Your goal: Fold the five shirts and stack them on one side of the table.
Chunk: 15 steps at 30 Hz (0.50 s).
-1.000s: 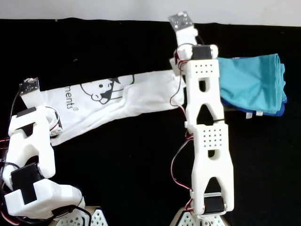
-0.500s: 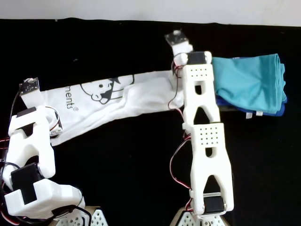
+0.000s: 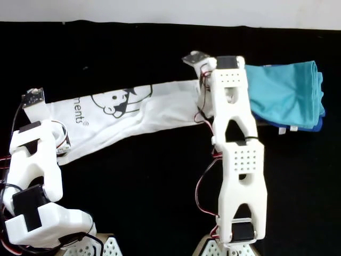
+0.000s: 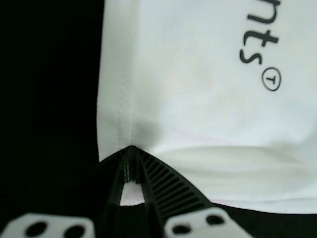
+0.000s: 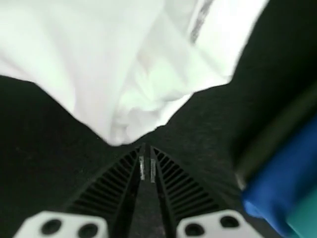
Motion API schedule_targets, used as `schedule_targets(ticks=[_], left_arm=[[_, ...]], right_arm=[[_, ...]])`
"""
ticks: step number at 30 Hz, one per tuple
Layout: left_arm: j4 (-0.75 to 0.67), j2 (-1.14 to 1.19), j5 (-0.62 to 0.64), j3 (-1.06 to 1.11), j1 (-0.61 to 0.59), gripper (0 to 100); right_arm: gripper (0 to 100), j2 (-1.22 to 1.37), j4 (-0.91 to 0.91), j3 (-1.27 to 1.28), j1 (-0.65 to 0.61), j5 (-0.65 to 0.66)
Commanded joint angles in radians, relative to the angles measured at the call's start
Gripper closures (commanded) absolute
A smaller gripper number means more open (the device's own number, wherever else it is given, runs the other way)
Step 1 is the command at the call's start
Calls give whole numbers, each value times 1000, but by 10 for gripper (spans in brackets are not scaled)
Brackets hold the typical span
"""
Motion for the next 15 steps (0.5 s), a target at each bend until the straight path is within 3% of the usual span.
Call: schedule_targets(ticks=[1, 5, 8, 15], left_arm=[[-20, -2, 0, 4, 4, 990], [-20, -2, 0, 4, 4, 990], [-20, -2, 0, 4, 4, 990], [-20, -2, 0, 4, 4, 990]], right_arm=[[992, -137, -90, -62, 13, -25], [992, -117, -303, -114, 12, -213], [992, -41, -387, -74, -10, -259], [992, 65, -232, -73, -53, -259]])
